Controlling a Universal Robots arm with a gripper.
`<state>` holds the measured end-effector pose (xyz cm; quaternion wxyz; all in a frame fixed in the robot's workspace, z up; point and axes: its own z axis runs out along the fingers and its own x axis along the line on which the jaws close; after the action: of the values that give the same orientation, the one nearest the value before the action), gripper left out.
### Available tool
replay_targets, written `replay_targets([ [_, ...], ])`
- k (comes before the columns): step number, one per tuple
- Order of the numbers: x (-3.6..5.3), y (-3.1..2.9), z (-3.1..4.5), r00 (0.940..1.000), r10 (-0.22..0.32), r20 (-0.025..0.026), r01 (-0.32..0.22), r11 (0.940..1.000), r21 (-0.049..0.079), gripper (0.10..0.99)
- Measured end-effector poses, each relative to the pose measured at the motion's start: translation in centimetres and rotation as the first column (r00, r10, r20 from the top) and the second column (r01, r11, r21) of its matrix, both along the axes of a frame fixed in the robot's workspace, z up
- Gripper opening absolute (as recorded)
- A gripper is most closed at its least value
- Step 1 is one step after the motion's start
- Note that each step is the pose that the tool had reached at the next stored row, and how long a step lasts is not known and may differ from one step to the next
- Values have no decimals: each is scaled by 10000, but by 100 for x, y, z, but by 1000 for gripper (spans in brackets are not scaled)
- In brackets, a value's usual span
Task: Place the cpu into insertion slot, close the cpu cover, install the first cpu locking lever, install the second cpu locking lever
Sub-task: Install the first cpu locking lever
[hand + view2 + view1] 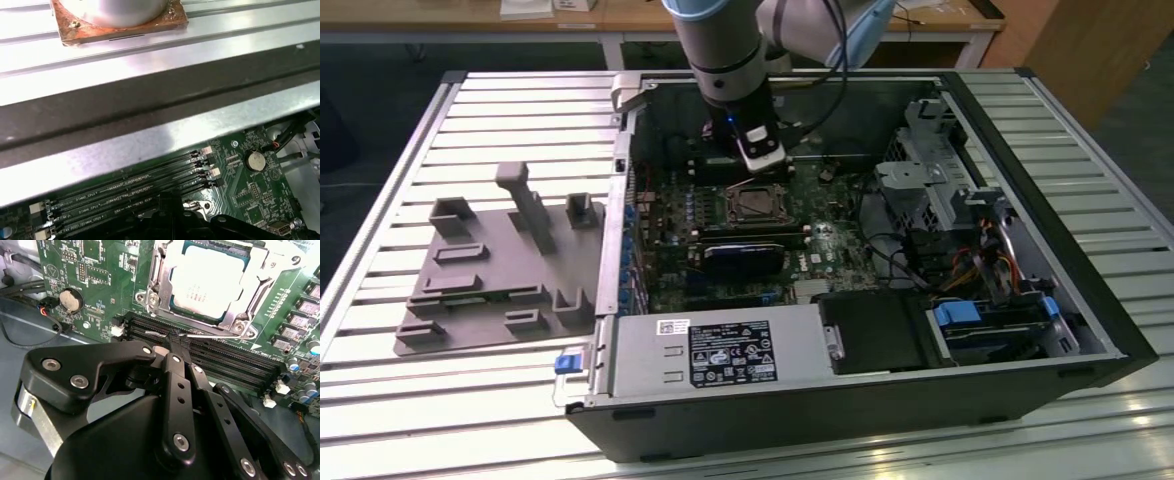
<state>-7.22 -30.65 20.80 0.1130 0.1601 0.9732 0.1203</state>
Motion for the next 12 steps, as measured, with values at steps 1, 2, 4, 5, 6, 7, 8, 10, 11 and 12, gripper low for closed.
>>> replay_targets([
  [1,0,0,-3,10000,-71,1,71,10000,-10,102],
  [2,0,1,-6,9999,-141,1,141,9999,-19,102],
  [4,-1,2,-13,9996,-268,-1,268,9996,-43,102],
  [5,-1,3,-16,9995,-323,-1,323,9995,-54,102],
  [6,-2,8,-20,9993,-369,-1,369,9993,-62,102],
  [7,-3,12,-23,9992,-406,0,406,9992,-68,102],
  [8,-4,18,-25,9990,-441,1,441,9990,-73,102],
  [10,-7,34,-29,9988,-495,1,495,9987,-81,102],
  [11,-8,41,-31,9986,-522,2,522,9986,-88,102],
  [12,-10,49,-33,9985,-549,2,549,9984,-95,102],
])
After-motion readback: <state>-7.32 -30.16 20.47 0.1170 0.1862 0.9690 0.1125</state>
